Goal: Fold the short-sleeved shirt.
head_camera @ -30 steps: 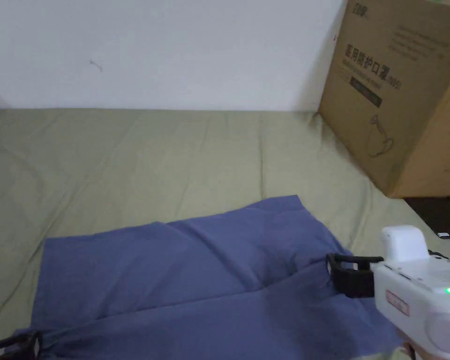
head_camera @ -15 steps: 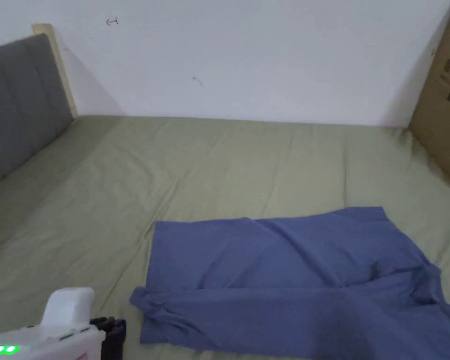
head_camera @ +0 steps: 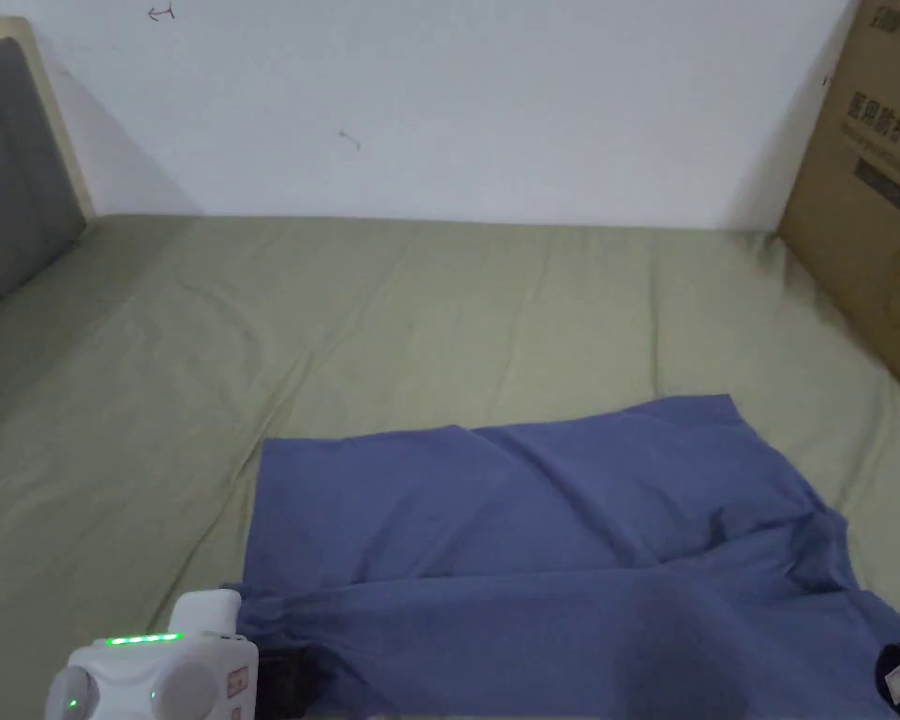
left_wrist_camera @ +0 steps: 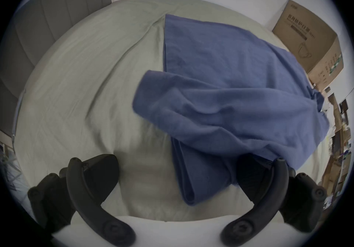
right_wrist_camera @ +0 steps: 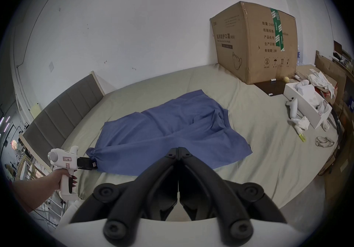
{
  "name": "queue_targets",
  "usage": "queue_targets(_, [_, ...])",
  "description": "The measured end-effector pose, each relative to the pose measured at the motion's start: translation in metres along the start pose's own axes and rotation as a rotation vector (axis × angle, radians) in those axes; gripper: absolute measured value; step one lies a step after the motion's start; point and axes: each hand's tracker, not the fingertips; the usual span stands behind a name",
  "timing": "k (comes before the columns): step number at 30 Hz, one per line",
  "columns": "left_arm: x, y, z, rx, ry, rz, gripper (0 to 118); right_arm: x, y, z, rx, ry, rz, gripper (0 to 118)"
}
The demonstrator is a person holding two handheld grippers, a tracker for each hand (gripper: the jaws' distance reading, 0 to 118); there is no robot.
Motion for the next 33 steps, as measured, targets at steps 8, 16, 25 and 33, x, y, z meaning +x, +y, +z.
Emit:
queue_targets(8, [0.023,-0.008,0.049,0.083,0.005,-0.241,14,0.06,0.017,-0.031,0.021,-0.148,0.025,0])
queue_targets(16, [0.005,-0.005,0.073,0.119,-0.077,-0.122,5,0.145,0.05,-0.14,-0.441,-0.175,-0.052,105])
queue_targets(25, [-0.003,-0.01,0.077,0.081,-0.111,-0.015,5,0.185,0.032,-0.198,-0.615,-0.21,-0.32,75])
queue_targets(33, [-0.008,-0.012,0.081,0.097,-0.166,0.066,5,0.157,0.042,-0.16,-0.541,-0.18,-0.134,8])
